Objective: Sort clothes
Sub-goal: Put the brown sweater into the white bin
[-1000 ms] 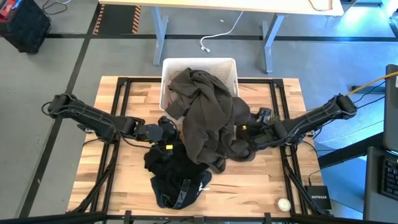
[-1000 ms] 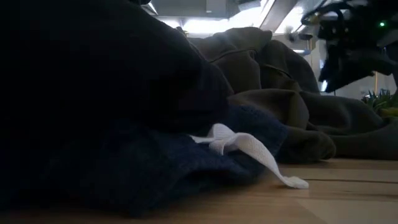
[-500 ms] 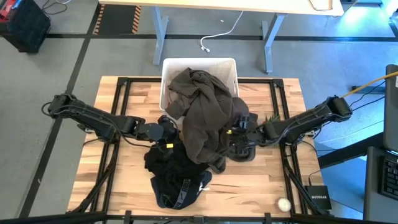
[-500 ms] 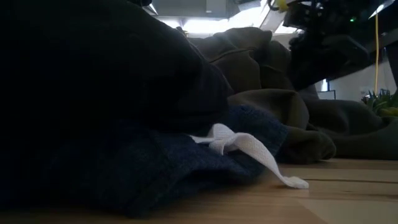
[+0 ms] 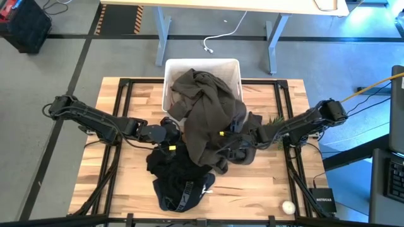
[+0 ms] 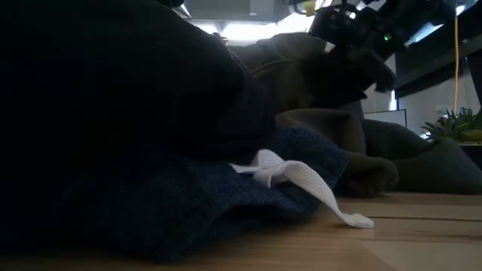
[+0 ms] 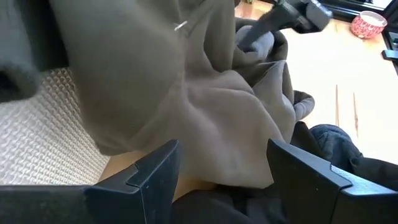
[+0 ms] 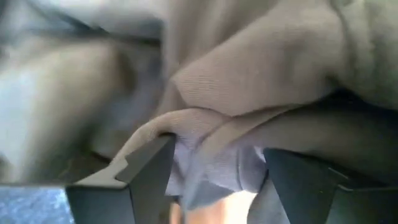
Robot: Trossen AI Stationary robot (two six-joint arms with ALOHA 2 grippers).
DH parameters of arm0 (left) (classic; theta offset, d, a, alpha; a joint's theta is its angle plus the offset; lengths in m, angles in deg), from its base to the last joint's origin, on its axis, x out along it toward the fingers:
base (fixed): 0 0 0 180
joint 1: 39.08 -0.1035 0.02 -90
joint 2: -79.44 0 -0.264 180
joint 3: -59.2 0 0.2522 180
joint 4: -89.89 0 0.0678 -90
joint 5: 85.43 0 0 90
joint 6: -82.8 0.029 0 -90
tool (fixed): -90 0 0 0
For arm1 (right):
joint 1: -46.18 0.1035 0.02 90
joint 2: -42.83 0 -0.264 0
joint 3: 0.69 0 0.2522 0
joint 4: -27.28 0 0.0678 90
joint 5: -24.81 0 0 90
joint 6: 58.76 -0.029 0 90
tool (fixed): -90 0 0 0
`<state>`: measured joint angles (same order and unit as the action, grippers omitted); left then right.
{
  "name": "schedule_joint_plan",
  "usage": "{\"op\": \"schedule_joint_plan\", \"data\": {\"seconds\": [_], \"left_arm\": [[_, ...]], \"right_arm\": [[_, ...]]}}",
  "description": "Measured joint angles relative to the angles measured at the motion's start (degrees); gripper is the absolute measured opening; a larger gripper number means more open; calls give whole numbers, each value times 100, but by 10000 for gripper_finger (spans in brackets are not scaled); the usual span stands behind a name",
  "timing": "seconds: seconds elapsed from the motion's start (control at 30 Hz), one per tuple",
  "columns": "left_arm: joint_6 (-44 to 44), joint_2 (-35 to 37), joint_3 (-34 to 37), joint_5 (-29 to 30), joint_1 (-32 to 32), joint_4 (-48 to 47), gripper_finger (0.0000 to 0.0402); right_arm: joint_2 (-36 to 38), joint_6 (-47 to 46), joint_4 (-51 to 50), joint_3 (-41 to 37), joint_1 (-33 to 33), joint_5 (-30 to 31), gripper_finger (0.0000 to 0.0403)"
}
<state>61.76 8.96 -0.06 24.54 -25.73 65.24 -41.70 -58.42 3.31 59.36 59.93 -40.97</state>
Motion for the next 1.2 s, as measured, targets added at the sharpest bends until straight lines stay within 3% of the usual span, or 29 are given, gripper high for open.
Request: {"op": "schedule_joint_plan", "data": {"seconds": [0.17, 0.43, 0.67, 1.0, 1.2], "left_arm": [[0, 0, 0, 0, 0, -1, 235], [-49, 2, 0, 0, 0, 21, 235], [19, -78, 0, 3, -9, 468, 235], [1452, -1391, 0, 12, -258, 2227, 235], [1871, -1933, -2, 31, -404, 3104, 235]], "right_arm": [[17, -63, 772, 0, 11, -534, 264], [26, -918, 1819, 0, -34, 146, 264], [-108, -1195, 2207, 0, -34, 244, 264], [-471, -1185, 2577, 0, -34, 622, 264], [-538, -880, 2918, 0, -30, 322, 245]]}}
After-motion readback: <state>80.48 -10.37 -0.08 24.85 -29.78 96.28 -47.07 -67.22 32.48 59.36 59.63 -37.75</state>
